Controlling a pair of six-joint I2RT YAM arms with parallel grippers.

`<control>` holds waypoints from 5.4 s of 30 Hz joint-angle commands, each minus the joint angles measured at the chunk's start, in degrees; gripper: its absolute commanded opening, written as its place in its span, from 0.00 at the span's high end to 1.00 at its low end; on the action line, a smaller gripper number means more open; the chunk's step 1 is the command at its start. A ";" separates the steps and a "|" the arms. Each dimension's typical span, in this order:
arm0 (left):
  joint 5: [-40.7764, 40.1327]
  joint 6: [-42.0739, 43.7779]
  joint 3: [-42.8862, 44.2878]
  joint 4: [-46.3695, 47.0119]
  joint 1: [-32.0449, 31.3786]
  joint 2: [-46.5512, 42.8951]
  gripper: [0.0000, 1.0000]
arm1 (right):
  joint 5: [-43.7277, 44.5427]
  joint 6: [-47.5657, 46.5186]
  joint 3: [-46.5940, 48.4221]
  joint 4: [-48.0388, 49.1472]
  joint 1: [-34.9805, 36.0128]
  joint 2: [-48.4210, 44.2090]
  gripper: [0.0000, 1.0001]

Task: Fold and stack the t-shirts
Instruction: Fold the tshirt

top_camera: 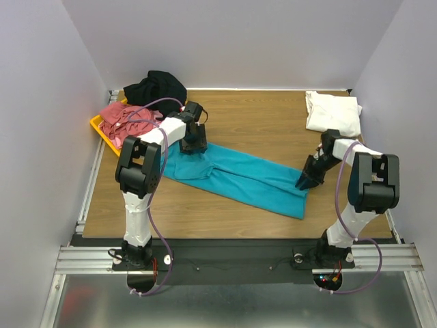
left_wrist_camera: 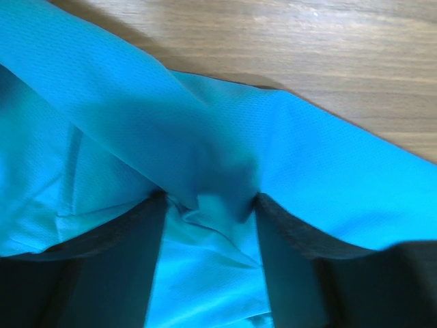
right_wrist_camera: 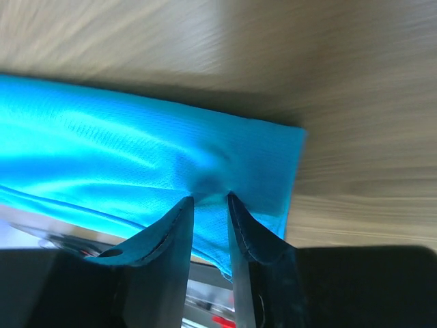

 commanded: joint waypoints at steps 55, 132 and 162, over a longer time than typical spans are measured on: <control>6.58 -1.76 7.98 7.49 3.30 5.49 0.63 | 5.08 -3.11 -5.87 8.79 -12.43 -12.92 0.66; 7.90 -0.27 12.00 0.91 -7.95 11.81 0.28 | 3.85 -1.97 -8.68 7.65 -2.24 -8.18 0.37; 5.26 2.73 31.56 -0.50 -3.64 15.26 0.20 | 6.40 -6.09 0.81 -4.83 7.79 -16.89 0.34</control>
